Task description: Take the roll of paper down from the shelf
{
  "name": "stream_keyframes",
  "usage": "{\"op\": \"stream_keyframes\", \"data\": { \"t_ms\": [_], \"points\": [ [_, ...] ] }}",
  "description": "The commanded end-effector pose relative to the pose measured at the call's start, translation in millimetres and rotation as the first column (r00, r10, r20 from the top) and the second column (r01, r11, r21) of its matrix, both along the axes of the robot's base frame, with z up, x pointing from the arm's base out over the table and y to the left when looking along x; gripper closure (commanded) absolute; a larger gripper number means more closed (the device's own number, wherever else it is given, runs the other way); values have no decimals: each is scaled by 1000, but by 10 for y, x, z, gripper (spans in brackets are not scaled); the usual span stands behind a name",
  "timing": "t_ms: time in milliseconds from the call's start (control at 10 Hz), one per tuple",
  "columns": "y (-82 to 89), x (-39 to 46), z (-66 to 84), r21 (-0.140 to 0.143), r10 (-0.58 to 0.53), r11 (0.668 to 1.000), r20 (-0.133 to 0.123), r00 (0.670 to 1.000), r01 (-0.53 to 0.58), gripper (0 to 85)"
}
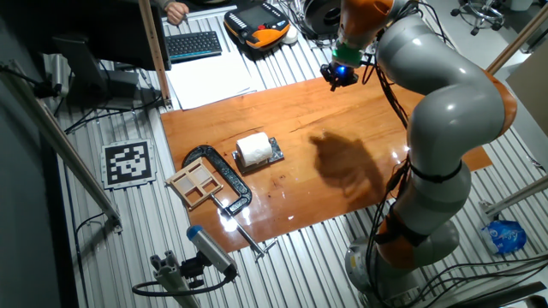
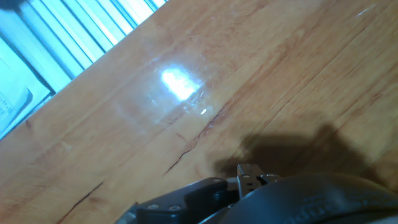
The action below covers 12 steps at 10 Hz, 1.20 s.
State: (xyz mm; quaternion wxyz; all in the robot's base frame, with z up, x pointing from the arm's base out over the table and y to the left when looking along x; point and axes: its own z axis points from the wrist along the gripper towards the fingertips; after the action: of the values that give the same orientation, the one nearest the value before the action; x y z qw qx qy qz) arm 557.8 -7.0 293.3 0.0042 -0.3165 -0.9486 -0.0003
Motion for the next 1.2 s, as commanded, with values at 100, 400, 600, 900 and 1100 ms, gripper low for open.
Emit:
{"op": "stream_keyframes", "data": {
  "t_ms": [100, 400, 600, 900, 1100],
  "points": [
    [-3, 1, -1, 47, 49, 998, -23, 999, -48, 850],
    [-3, 1, -1, -19, 113, 993, -18, 993, -114, 850],
    [-3, 1, -1, -10, 115, 993, -3, 993, -115, 850],
    [-3, 1, -1, -15, 105, 994, 7, 994, -104, 850],
    [14, 5, -20, -17, 32, 999, -9, 999, -33, 680]
  ]
}}
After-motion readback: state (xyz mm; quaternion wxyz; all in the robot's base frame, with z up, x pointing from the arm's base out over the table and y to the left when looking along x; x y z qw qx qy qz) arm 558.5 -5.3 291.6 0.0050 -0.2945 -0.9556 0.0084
